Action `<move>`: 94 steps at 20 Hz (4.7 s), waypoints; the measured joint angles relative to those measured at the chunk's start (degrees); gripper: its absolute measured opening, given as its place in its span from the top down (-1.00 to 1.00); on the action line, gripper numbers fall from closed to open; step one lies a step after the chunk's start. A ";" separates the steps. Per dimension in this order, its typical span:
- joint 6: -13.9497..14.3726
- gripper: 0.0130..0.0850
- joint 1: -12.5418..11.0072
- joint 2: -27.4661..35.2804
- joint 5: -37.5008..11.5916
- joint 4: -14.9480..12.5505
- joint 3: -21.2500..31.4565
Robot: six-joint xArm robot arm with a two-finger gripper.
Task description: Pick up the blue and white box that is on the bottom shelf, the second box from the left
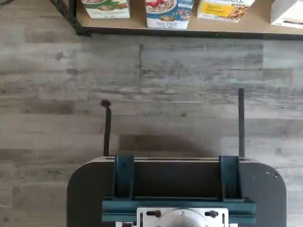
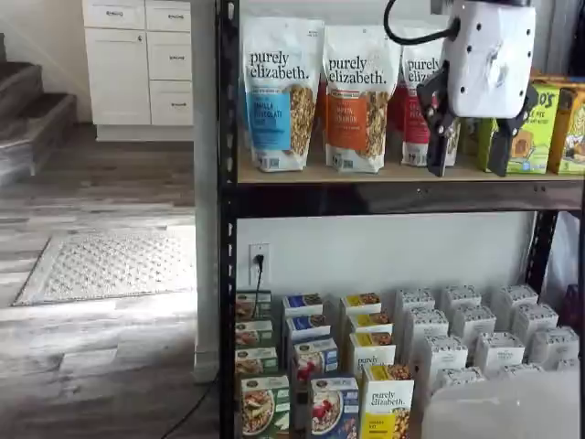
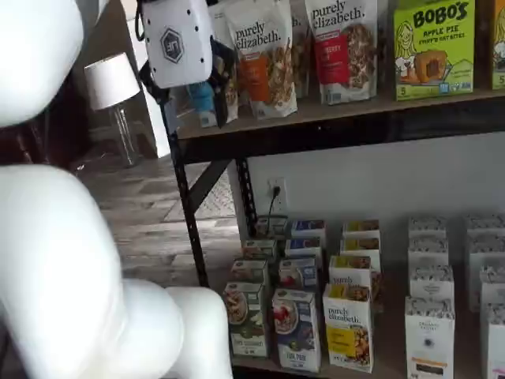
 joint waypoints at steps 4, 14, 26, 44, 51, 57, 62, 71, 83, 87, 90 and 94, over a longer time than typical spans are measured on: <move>-1.65 -1.00 -3.00 -1.12 -1.81 3.41 1.05; -0.73 -1.00 -1.75 -0.90 -3.66 3.17 2.49; 0.53 -1.00 0.34 -0.51 -11.87 2.19 9.00; 1.76 -1.00 2.34 0.10 -24.79 -0.71 21.38; 0.02 -1.00 0.81 0.33 -30.65 0.22 26.67; -0.04 -1.00 1.06 0.96 -36.79 0.52 31.41; 0.03 -1.00 1.47 2.62 -42.78 0.82 34.98; 1.62 -1.00 3.39 8.16 -51.85 0.48 38.59; 2.23 -1.00 3.95 16.83 -63.33 -0.37 40.42; 2.46 -1.00 4.14 20.36 -67.31 -0.63 40.56; 1.89 -1.00 4.18 23.20 -69.95 0.11 40.40; 0.67 -1.00 4.14 26.97 -73.39 1.50 40.11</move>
